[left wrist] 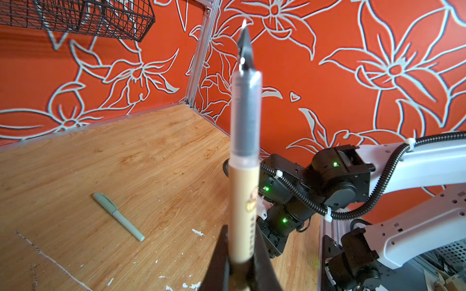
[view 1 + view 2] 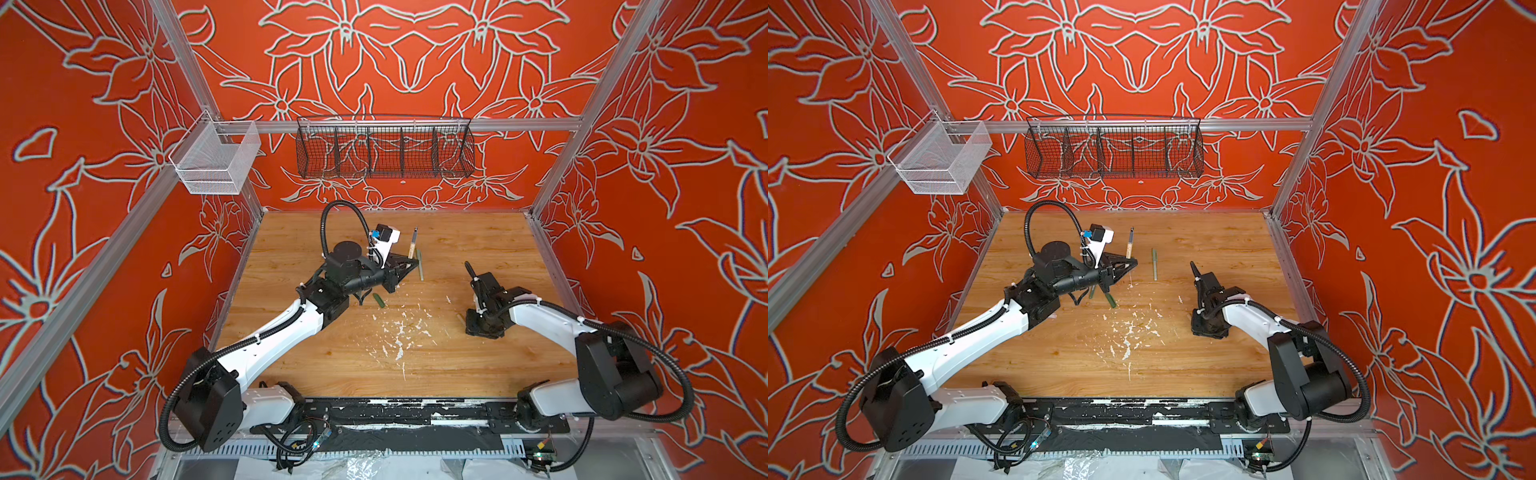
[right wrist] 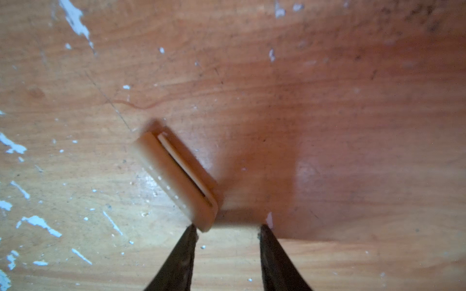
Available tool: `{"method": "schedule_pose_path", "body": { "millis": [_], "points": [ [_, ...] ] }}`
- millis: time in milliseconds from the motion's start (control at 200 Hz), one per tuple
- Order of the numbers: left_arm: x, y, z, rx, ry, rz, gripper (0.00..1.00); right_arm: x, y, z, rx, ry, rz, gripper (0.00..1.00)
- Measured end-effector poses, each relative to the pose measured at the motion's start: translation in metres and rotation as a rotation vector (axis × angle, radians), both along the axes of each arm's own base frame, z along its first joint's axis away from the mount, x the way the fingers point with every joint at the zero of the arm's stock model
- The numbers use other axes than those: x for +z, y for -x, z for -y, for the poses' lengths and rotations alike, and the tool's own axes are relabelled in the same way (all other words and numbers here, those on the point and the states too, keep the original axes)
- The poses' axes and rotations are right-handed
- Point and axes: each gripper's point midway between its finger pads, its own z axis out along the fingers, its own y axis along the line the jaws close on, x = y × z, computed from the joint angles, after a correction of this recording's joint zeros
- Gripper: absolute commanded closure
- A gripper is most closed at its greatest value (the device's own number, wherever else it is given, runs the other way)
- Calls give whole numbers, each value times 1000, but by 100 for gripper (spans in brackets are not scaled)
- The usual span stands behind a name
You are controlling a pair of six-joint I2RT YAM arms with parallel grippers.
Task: Insert the pens into the pen caps
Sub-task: 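Move the right gripper to the beige cap while the left gripper holds the pen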
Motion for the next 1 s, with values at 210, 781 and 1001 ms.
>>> {"method": "schedule_pose_path", "body": {
  "millis": [210, 781, 1001],
  "points": [
    [-1, 0, 0, 0, -2, -3, 100, 3, -25, 5, -3, 71, 24, 61],
    [-3, 1, 0, -1, -11, -5, 100, 6, -63, 0, 4, 106, 53, 66],
    [-3, 1, 0, -2, -10, -5, 100, 40, -65, 1, 7, 73, 155, 63]
  ]
}}
